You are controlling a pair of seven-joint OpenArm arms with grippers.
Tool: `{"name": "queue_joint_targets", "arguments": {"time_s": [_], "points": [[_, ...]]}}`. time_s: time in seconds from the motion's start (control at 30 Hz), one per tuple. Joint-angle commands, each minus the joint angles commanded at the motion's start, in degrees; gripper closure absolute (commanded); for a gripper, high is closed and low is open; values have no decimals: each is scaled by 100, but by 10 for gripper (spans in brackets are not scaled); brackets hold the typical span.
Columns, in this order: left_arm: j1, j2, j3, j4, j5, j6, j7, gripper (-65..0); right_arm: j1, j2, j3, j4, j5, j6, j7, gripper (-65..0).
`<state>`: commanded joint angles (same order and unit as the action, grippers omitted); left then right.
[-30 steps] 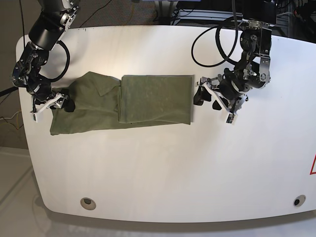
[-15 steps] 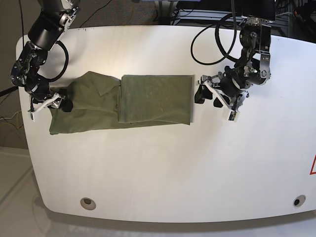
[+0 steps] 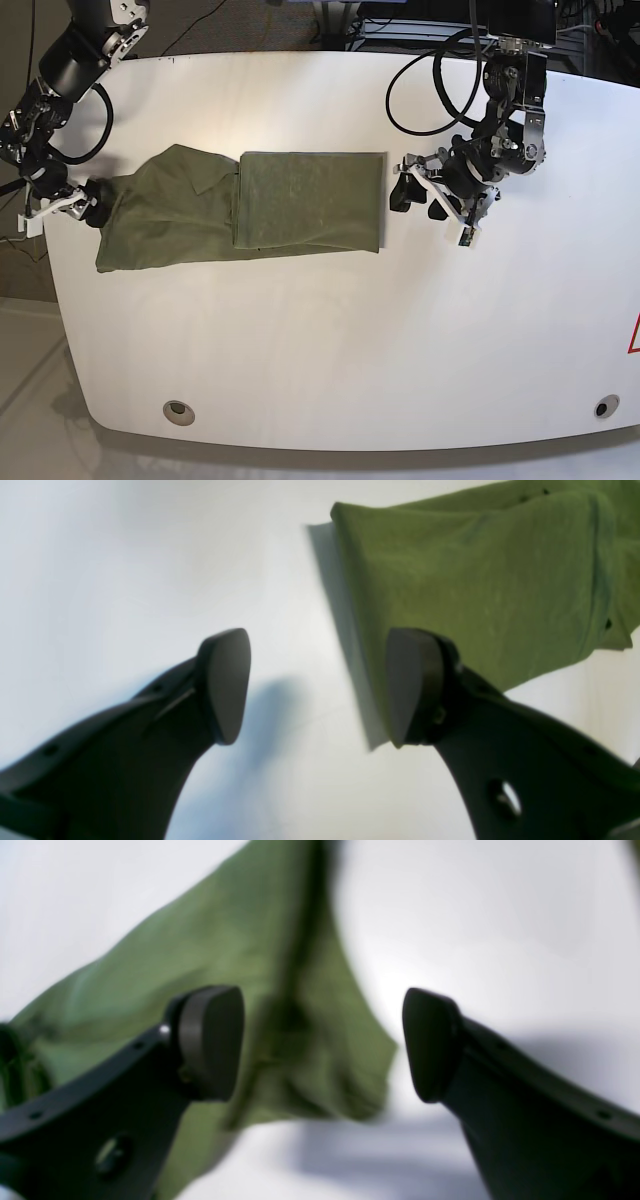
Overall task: Fold the T-shirt properly
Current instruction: 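Grasp the strip end beside the right gripper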
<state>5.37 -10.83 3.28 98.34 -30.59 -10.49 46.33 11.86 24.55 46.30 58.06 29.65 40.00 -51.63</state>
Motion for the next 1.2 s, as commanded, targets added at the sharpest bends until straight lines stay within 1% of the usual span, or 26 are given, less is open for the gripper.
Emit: {"name": "queue_joint_targets", "arguments": {"time_s": [0.13, 0.2, 0.27, 0.47, 0.53, 0.87, 1.2], "points": [[13, -15, 2, 13, -11, 5, -15, -402, 13, 64, -132, -388, -13, 0, 220, -544], [28, 11, -23, 34, -36, 6, 15, -401, 93, 124, -186, -798, -40, 0, 364, -533], [40, 15, -21, 37, -40, 10, 19, -401, 96, 145, -250, -897, -29, 0, 408, -528], [36, 12, -11, 38, -36, 10, 17, -404, 84, 158, -528, -906, -43, 0, 381, -520], [40, 11, -17, 37, -26, 15, -27, -402, 215, 157, -635, -979, -51, 0, 354, -513], [38, 22, -15, 54, -42, 11, 12, -402, 271, 124, -829, -1015, -94, 0, 402, -506], [49, 9, -11, 52, -35, 19, -23, -401, 243, -86, -1197, -1060, -54, 0, 411, -512]]}}
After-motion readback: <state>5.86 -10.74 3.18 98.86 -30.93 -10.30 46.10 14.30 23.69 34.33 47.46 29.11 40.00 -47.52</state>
